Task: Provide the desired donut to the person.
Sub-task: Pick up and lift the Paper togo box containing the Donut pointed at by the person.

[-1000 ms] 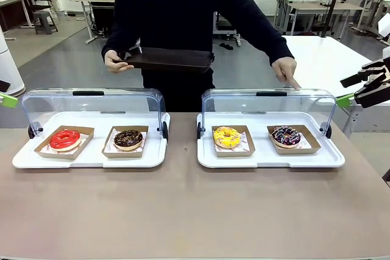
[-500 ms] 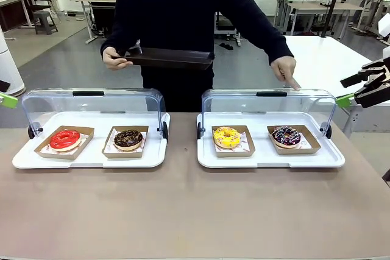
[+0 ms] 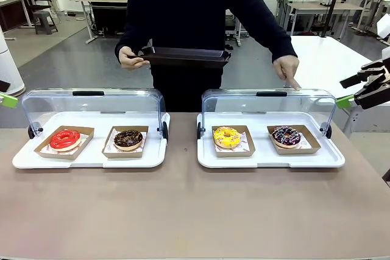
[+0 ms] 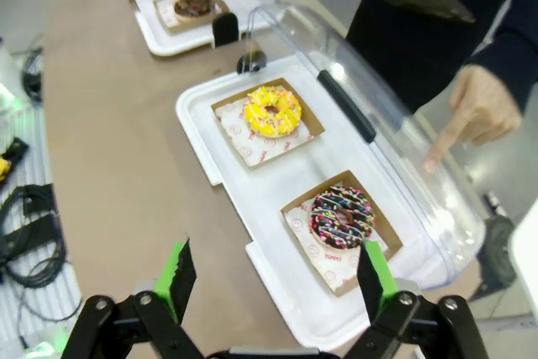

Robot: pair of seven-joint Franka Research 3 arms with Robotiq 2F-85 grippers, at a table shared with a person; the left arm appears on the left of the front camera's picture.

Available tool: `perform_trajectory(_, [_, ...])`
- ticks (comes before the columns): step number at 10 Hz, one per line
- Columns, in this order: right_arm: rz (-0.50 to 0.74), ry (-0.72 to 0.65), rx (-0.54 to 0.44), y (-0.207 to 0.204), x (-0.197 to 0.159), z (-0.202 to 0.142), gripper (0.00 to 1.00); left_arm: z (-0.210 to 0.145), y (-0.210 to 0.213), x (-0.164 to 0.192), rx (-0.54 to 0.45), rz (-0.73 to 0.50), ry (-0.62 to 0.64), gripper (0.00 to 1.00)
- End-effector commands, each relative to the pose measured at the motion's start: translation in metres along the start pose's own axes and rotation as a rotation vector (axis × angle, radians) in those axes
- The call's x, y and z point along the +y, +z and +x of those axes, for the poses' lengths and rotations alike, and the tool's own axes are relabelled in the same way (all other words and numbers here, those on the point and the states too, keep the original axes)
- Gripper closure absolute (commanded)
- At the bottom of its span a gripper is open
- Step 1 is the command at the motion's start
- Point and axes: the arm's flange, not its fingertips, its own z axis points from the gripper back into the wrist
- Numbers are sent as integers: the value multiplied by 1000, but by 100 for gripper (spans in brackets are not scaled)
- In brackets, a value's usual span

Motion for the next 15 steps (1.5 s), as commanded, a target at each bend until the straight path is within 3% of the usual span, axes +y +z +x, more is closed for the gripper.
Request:
perform_trajectory(1, [41,126,149,-29,4,-3,0,-1,0,1,-5,-4,0,0])
perform_trajectory(3, [93,182,334,-91,2,-11,0,-1,0,1,-5,-4,0,0])
perform_trajectory(7, [101,423,547,-169,-20,-46,0,-1,0,1,-5,-4,0,0])
perform_trajectory(9, [75,462,599,-182,-35,-59,0,-1,0,1,-5,-4,0,0])
perform_trajectory(12, [132,488,629,-193,-52,-65,0,-1,0,1,-5,-4,0,0])
perform_trajectory(15, [146,495,613,-202,-66,-71,0,-1,0,1,-5,-4,0,0])
